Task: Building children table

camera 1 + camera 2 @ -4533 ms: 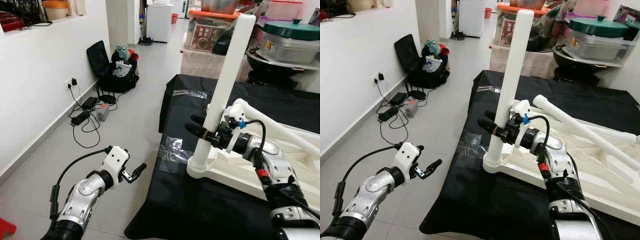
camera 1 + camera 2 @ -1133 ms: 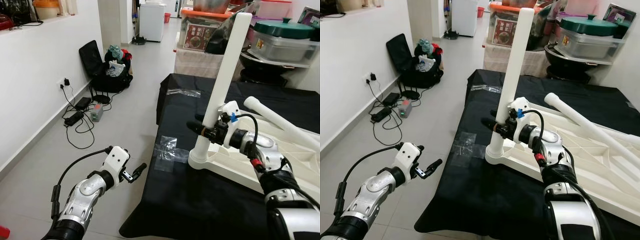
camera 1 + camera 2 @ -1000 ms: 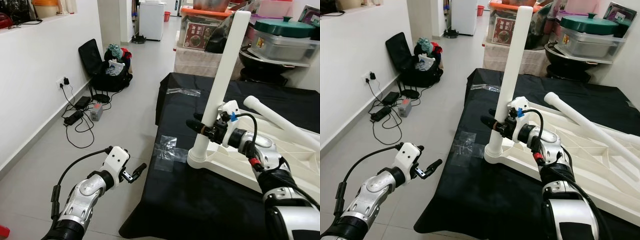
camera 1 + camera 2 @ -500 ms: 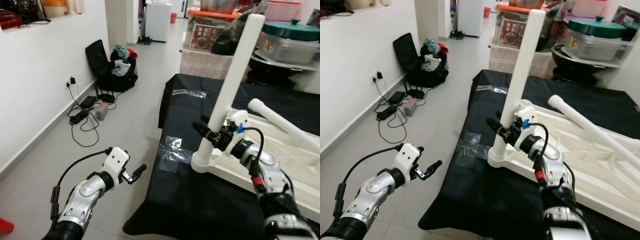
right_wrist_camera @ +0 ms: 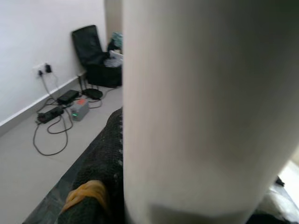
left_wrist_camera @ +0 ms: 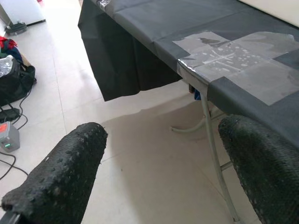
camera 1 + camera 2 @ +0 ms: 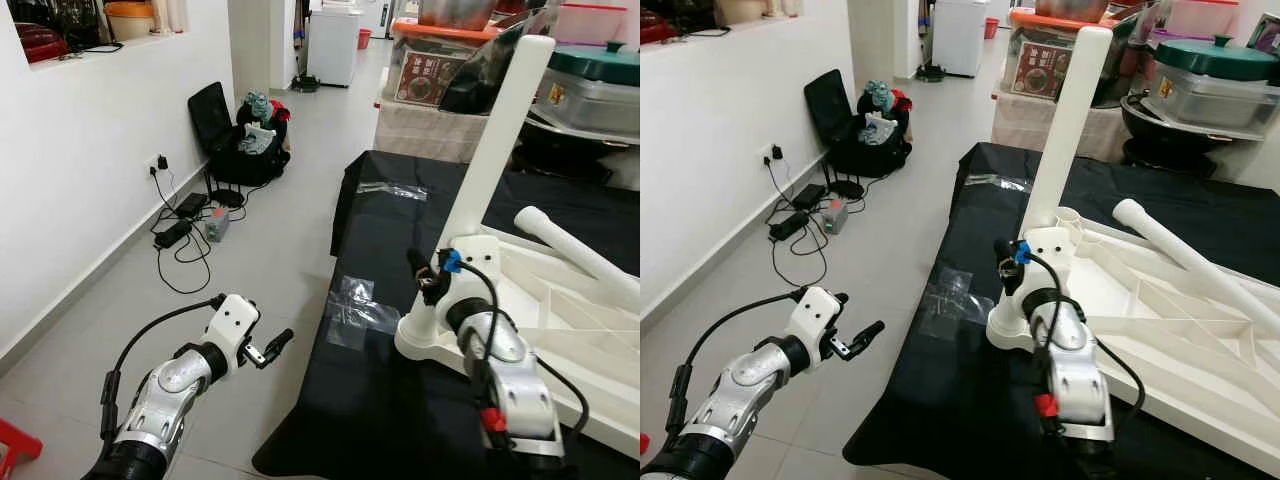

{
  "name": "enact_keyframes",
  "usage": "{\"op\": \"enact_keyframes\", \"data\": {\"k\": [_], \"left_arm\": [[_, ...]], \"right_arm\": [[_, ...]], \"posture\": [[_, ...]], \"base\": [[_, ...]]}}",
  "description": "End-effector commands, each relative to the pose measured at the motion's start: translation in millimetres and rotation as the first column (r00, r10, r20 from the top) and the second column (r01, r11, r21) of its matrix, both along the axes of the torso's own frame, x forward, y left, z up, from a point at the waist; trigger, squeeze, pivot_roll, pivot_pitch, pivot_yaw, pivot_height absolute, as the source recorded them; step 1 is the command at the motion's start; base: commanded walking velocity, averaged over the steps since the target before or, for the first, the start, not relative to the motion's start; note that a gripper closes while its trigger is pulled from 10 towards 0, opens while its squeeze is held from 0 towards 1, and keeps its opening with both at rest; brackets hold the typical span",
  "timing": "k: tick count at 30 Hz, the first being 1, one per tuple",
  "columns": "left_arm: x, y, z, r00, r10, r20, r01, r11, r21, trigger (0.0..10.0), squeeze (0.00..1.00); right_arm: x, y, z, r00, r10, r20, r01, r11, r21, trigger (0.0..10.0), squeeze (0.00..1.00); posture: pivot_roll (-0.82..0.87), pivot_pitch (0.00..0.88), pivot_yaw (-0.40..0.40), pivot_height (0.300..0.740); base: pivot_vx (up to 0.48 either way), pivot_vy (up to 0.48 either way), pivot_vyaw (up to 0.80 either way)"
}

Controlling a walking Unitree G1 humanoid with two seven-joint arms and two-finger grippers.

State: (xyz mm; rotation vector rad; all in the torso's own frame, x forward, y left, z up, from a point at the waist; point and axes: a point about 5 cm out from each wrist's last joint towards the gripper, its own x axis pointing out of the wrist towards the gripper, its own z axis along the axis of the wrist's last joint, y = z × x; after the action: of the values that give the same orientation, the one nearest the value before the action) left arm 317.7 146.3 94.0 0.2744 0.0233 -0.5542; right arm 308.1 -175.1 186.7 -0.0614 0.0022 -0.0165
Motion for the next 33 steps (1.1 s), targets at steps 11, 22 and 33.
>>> {"op": "enact_keyframes", "data": {"k": [11,22,33], "left_arm": [[-3.8,-0.3,-6.4,1.000,0.000,-0.021,0.001,1.000,0.015,10.0,0.00],[0.0,-2.4,-3.7,1.000,-0.009,-0.014,0.009,1.000,0.018,10.0,0.00],[-1.7,1.2,-3.7,1.000,0.000,-0.012,0.000,1.000,0.020,10.0,0.00]], "right_arm": [[-6.7,2.3,11.1,1.000,0.028,-0.008,-0.029,0.999,-0.045,10.0,0.00],[-2.9,7.9,6.8,0.745,0.666,-0.031,-0.647,0.711,-0.275,10.0,0.00],[24.6,15.2,1.7,0.658,0.749,-0.077,-0.742,0.627,-0.236,10.0,0.00]], "posture": [[0.05,0.000,-0.086,0.740],[0.07,0.000,-0.085,0.740],[0.10,0.000,-0.096,0.740]], "base": [[0.000,0.000,0.00],[0.000,0.000,0.00],[0.000,0.000,0.00]]}}
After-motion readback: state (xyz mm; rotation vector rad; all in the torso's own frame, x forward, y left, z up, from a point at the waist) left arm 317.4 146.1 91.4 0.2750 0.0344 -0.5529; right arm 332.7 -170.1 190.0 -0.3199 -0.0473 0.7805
